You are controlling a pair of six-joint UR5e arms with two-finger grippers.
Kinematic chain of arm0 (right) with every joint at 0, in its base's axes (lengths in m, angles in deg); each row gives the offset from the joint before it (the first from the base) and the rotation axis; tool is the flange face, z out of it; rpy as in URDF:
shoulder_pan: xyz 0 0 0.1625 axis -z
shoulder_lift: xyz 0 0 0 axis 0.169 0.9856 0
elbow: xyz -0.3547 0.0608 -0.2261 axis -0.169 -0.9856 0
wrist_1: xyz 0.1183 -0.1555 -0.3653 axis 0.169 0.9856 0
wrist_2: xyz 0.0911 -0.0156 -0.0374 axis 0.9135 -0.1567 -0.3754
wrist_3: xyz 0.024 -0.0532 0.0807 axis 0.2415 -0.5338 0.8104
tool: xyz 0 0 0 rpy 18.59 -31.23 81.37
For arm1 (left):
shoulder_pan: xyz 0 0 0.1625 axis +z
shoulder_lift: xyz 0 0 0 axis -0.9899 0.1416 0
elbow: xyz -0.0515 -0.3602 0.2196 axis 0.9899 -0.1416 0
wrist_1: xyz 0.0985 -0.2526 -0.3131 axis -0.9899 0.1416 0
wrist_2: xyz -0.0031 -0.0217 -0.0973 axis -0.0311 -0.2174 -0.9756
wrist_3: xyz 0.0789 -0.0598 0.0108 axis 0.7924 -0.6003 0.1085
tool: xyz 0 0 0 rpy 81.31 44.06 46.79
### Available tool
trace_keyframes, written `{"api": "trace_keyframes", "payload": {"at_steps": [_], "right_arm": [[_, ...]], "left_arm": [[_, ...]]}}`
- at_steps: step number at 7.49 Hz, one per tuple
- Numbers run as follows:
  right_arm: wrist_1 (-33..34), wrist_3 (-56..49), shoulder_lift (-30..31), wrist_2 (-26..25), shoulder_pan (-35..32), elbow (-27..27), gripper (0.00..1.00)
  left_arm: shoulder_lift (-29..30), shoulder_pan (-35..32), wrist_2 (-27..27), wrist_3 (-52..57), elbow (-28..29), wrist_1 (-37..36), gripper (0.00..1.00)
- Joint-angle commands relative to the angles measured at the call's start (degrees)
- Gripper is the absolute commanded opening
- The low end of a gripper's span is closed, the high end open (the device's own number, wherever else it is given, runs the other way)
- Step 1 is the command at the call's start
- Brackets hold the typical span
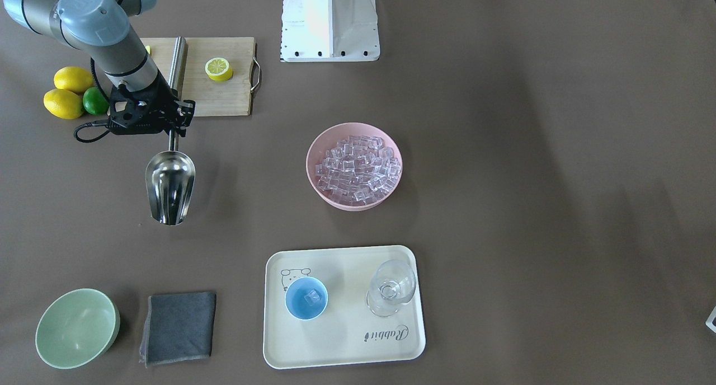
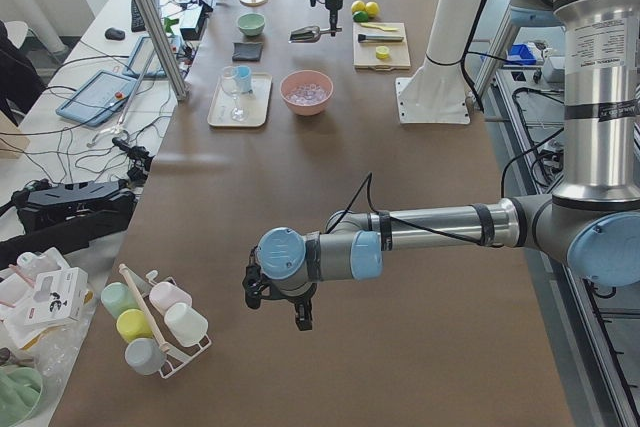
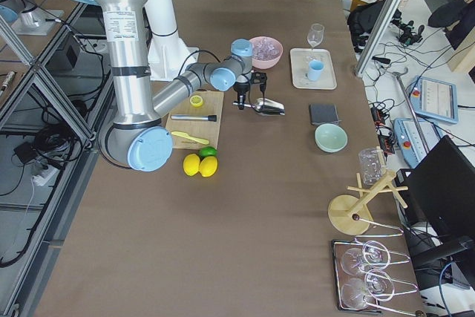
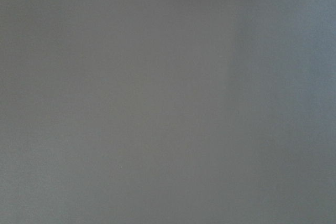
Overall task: Put ice in cup with scoop
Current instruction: 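Lower the scoop onto the table and open right gripper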
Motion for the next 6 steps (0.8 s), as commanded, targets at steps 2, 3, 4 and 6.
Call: {"api": "trace_keyframes", "payload": {"at_steps": [2,3,4,6], "right_arm": [[-2.01,0.04,0.36,-0.38,0.08,-1.87,0.00],[-2.45,-0.05,0.36,-0.56,0.51,-2.57,0.00],[-3.15,-0.05,0.36,-0.56,0.52,-3.28,0.00],[-3.25,-0.14,0.18,0.05,0.52,-3.37,0.28]], "left_arm": [[-0.08,-0.47,0.34,0.26,0.98,0.00,0.98],[-0.17,-0.55,0.26,0.26,0.98,0.00,0.98],[-0.17,-0.56,0.17,0.26,0.98,0.00,0.98],[-0.17,-0.56,0.17,0.26,1.15,-0.09,0.98]]}}
